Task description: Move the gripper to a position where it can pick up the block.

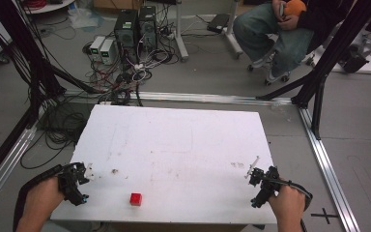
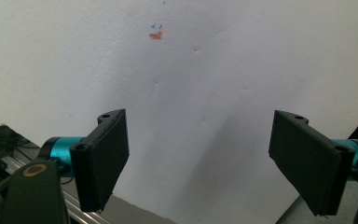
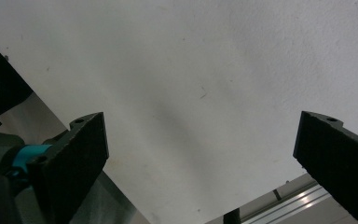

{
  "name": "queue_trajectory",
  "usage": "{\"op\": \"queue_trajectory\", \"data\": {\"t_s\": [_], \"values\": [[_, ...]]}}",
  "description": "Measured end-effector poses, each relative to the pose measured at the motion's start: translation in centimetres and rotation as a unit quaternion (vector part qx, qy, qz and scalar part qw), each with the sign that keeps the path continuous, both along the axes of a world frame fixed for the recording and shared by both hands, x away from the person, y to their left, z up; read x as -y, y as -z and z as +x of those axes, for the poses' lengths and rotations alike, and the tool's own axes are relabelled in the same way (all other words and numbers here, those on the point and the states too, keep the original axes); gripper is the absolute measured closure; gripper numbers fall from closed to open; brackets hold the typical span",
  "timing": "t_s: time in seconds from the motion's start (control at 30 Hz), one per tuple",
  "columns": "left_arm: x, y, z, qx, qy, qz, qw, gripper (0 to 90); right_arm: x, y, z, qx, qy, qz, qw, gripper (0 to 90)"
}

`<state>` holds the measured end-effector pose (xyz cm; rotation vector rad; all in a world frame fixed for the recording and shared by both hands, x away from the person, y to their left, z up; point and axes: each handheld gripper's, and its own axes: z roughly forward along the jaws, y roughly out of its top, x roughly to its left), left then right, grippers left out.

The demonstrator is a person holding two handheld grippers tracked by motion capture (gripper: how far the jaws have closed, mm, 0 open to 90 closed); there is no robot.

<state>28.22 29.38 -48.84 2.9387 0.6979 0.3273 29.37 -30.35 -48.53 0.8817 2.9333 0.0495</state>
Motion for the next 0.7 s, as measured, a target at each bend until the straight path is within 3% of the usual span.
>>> {"op": "queue_trajectory", "data": {"t_s": [0.7], "values": [[0.09,-0.20,0.10,0.007,0.008,-0.006,0.9999,20.5,-0.40,0.29,0.00,-0.007,-0.002,-0.003,1.0000,2.3]]}}
